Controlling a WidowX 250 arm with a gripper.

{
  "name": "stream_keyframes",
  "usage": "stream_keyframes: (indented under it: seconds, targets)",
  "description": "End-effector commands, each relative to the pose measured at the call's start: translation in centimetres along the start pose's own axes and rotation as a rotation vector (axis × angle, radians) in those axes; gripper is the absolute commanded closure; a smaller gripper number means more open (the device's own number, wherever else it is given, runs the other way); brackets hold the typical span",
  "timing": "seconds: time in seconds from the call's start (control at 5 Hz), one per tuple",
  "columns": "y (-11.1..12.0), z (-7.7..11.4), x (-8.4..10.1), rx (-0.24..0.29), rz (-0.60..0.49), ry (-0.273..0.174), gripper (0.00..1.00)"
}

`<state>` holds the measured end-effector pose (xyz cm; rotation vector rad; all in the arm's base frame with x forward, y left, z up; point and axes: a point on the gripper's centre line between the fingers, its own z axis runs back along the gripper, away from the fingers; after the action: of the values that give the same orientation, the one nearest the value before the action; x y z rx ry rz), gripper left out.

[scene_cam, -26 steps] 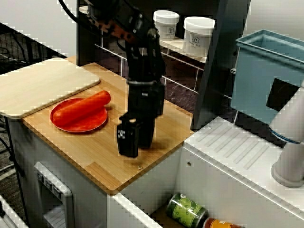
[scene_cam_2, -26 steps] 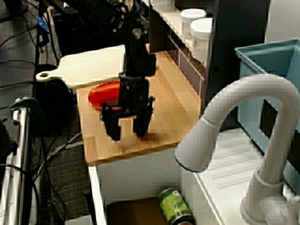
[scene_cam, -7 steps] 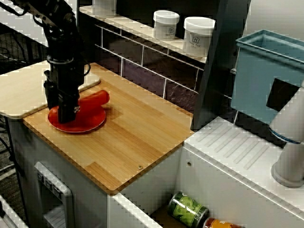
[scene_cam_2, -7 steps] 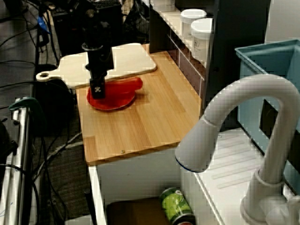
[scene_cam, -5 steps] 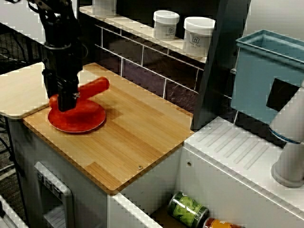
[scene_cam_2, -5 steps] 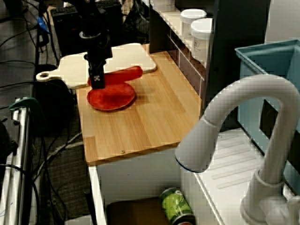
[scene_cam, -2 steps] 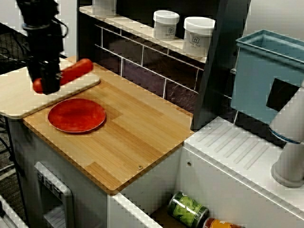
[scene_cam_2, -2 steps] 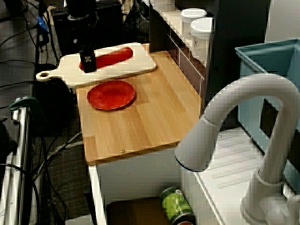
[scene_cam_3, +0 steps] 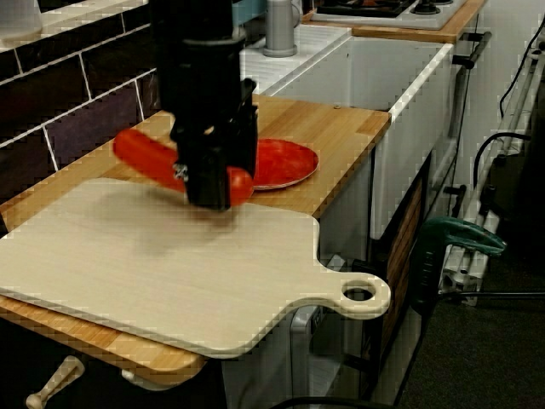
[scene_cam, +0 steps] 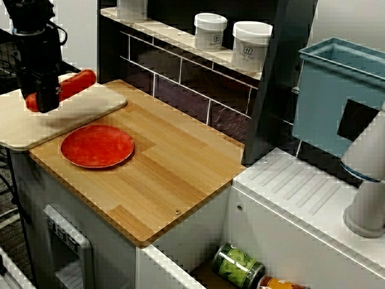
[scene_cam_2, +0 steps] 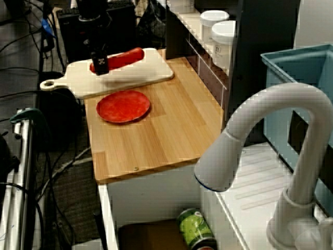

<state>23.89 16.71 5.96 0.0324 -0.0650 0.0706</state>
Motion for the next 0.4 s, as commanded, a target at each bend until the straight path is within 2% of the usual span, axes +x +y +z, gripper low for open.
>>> stream_keyframes:
  seconds: [0.0,0.2]
  targets:
    - [2.83,-0.14,1.63,0.092,0.018,-0.027,1.00]
    - [3.45,-0.44,1.88,0.101,0.024,-0.022,1.00]
